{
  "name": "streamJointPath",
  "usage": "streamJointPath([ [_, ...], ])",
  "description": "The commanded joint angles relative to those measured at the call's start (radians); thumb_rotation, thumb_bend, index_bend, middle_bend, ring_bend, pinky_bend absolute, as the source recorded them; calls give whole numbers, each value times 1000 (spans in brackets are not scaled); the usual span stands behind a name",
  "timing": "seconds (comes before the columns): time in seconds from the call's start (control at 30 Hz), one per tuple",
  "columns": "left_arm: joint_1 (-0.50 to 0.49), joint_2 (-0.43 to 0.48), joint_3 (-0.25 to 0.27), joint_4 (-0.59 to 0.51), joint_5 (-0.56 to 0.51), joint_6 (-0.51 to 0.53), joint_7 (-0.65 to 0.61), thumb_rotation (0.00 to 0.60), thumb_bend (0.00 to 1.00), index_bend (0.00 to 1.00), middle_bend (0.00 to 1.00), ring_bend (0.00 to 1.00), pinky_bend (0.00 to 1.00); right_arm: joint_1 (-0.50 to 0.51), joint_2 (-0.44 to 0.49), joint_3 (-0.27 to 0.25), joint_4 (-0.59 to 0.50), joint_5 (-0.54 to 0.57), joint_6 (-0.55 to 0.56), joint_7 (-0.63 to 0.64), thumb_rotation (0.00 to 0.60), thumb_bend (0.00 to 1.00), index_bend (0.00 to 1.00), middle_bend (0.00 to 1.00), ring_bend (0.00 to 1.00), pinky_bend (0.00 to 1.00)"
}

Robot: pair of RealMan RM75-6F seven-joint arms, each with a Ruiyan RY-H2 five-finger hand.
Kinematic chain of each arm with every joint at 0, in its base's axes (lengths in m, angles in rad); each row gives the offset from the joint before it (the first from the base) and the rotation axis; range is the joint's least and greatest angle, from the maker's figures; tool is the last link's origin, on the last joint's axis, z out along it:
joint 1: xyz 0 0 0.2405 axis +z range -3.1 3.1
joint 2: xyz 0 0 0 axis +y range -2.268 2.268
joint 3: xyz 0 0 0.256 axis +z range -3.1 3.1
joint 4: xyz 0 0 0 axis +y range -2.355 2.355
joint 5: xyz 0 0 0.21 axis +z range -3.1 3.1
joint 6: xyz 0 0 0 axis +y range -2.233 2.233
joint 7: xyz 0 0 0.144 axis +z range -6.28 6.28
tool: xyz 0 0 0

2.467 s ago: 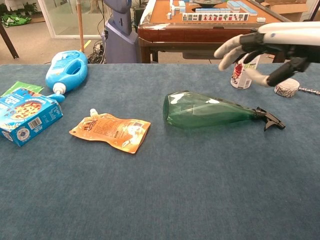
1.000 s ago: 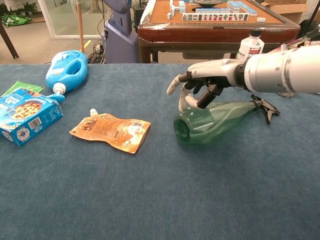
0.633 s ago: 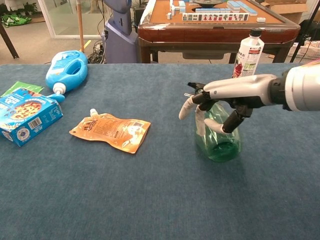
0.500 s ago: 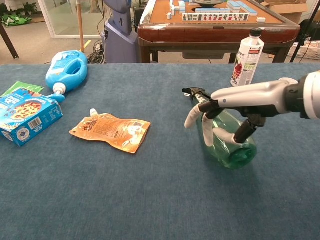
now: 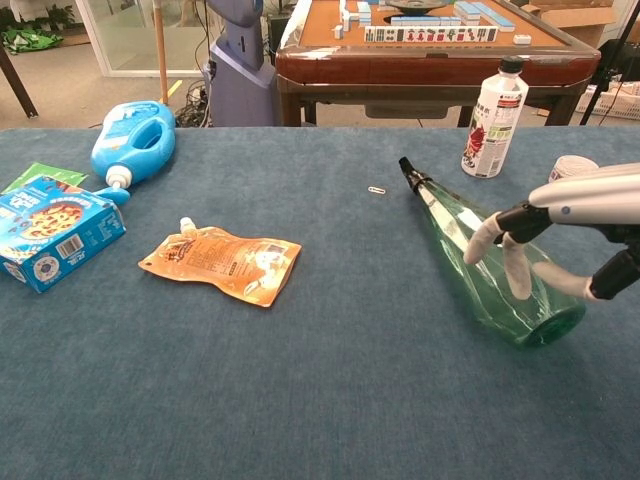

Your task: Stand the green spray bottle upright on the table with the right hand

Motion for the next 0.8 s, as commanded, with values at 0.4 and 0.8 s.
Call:
streamJointPath([
  [0.4, 4, 1, 4, 1, 5, 4, 0, 600, 255, 193, 10, 44, 44, -56, 20, 60, -3, 53, 104, -35, 533, 122, 234, 350, 147, 147],
  [0.8, 6, -2, 6, 1, 7, 3, 2, 600, 255, 193, 10, 44, 44, 42, -42, 141, 136, 305, -83, 60, 490, 785, 110, 290, 143, 134],
])
